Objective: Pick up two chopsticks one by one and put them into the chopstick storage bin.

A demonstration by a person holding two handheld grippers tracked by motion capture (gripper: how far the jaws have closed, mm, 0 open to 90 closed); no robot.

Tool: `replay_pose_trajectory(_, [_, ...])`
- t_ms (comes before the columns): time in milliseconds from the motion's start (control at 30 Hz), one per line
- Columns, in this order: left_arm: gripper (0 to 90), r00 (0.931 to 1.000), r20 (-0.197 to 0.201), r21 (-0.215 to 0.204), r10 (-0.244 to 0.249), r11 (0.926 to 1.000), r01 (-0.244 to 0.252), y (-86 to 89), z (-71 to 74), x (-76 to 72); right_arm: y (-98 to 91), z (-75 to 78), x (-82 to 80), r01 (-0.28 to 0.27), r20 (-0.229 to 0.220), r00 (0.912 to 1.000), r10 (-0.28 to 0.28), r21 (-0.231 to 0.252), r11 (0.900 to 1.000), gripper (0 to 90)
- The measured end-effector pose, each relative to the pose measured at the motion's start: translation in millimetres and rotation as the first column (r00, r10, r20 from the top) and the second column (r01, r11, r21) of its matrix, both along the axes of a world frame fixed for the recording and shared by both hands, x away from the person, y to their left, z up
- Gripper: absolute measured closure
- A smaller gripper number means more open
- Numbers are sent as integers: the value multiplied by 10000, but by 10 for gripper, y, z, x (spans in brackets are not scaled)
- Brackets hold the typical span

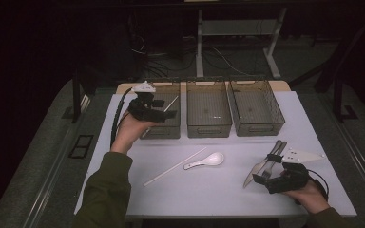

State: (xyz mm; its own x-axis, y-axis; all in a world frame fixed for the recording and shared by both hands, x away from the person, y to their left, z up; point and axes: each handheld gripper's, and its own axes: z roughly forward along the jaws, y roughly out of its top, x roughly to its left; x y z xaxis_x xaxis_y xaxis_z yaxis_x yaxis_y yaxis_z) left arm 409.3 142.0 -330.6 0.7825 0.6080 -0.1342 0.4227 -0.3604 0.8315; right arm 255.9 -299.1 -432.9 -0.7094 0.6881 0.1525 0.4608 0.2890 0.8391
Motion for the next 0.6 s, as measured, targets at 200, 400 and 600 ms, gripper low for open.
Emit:
replay_pose_trajectory(200, [200, 9984, 216, 217, -525, 9984, 520, -94, -22, -218, -3, 0, 0, -27, -19, 10000, 27, 28, 10000, 8])
replay_pose_trajectory(400, [193, 9954, 361, 163, -889, 9960, 884, -146, -86, -428, -10, -4, 3, -16, -54, 10000, 16, 55, 10000, 8])
replay_pose_trajectory(600, [193, 9935, 441, 135, -1053, 9944, 1048, -181, -201, -607, -7, -3, -3, 9, -72, 10000, -9, 86, 10000, 8])
